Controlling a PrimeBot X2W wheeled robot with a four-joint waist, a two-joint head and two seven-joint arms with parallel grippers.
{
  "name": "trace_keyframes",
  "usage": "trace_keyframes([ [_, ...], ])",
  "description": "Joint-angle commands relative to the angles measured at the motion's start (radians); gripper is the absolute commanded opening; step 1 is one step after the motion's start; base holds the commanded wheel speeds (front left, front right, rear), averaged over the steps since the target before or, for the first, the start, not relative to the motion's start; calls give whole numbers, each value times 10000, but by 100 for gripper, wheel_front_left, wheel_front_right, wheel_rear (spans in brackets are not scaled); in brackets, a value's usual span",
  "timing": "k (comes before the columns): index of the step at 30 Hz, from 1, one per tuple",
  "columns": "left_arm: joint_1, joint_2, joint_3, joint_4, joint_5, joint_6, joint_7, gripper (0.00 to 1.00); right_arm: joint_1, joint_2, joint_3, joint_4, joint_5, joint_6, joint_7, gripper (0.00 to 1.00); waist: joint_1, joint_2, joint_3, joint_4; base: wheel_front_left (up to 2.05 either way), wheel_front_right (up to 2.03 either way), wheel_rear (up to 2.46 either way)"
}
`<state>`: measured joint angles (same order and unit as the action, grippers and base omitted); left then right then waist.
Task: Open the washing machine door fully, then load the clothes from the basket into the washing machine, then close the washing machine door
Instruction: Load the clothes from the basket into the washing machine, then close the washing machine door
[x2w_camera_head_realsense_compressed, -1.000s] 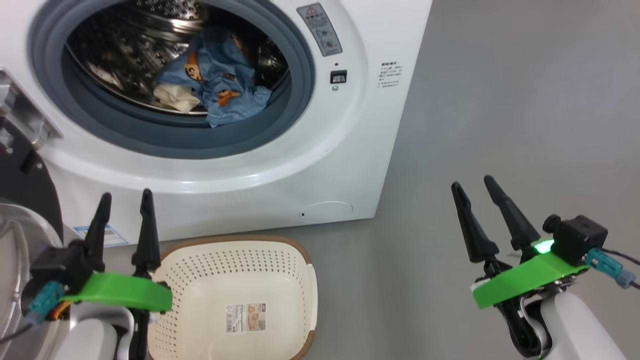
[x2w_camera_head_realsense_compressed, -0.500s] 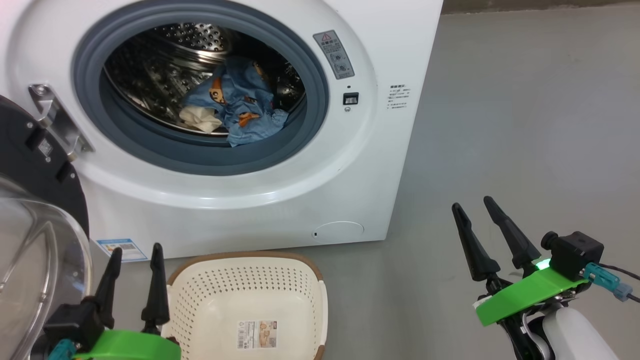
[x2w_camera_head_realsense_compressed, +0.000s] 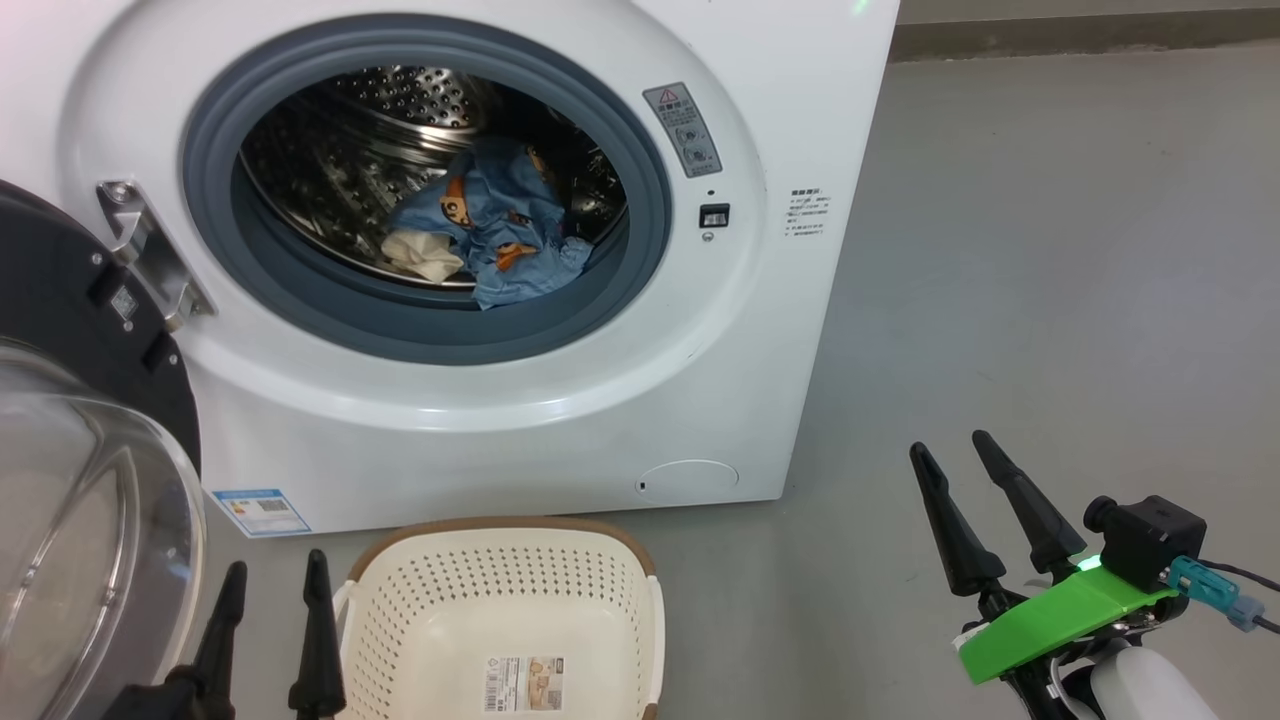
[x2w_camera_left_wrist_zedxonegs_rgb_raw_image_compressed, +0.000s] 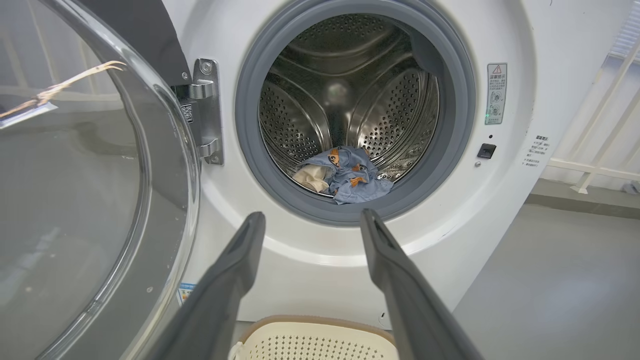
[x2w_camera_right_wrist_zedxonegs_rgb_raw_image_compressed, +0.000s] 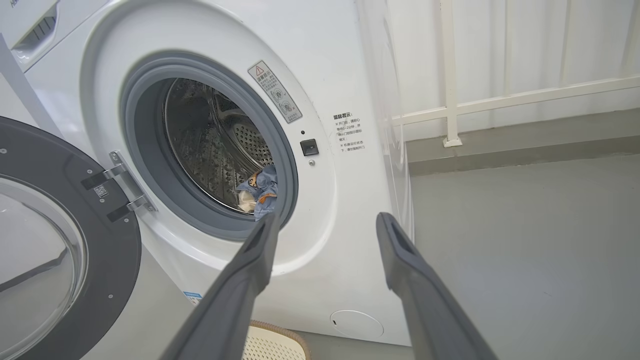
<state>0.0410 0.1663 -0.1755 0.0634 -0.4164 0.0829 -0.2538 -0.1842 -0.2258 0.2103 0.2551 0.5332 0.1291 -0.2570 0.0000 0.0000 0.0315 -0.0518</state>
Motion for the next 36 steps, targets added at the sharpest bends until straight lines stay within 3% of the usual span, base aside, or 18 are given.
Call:
trace_keyframes([
  [1, -68, -6, 510, -362, 111, -91, -79, 100, -11, -138, 130, -227, 60, 16, -48, 100, 0, 0, -22, -2, 0, 0, 0],
  [36, -119, -654, 1205, -122, 890, -989, -80, 100, 35, -267, 216, -190, -48, 16, -48, 100, 0, 0, -32, 14, 0, 0, 0],
])
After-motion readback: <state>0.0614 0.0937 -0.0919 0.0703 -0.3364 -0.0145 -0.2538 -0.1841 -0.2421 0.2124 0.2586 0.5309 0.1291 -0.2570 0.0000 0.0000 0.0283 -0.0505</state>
